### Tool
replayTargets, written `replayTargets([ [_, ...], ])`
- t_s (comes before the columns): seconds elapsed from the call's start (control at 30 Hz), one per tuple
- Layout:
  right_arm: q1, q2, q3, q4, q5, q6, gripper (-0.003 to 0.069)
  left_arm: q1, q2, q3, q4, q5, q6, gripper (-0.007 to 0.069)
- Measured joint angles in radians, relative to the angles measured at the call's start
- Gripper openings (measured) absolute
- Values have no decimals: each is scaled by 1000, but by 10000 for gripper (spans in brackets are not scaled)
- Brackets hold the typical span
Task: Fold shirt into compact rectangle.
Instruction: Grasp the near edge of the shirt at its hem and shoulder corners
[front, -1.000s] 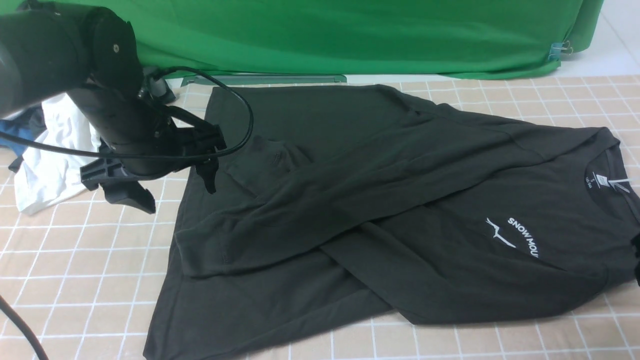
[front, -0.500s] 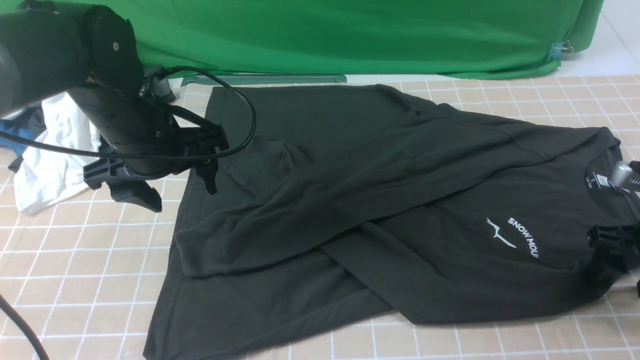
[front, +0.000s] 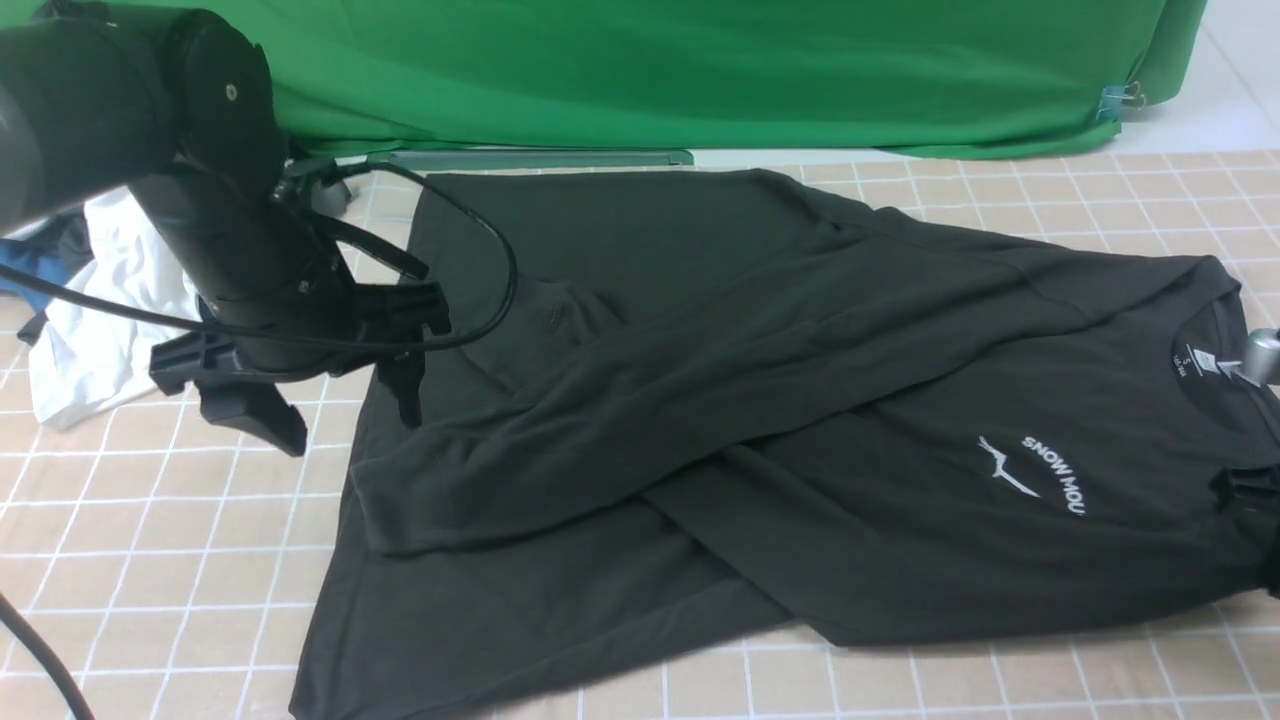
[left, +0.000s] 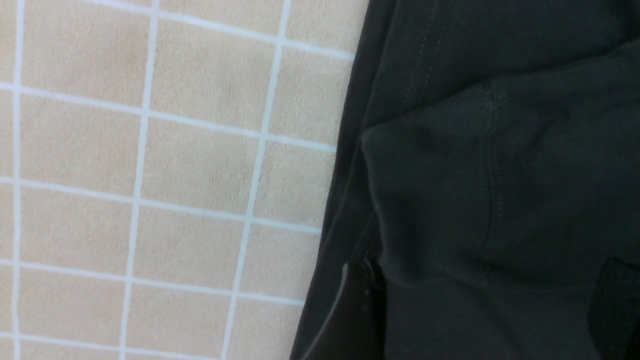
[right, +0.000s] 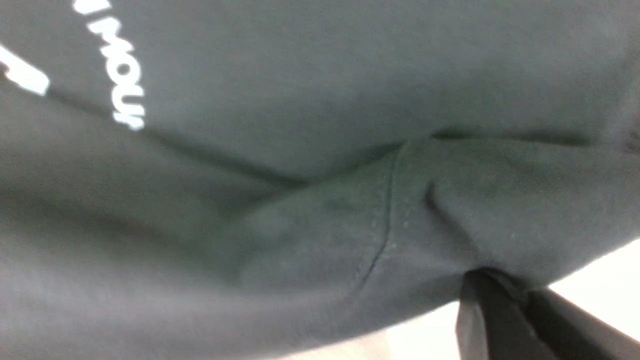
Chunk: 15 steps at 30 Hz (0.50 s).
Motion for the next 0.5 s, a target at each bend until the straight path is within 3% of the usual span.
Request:
replayTargets([
  [0.33, -52, -49, 0, -114, 143, 66, 32, 0, -1, 0, -15, 110, 29, 556],
  [0.5, -52, -49, 0, -117, 142, 78, 32, 0, -21, 58, -119, 112, 92, 556],
])
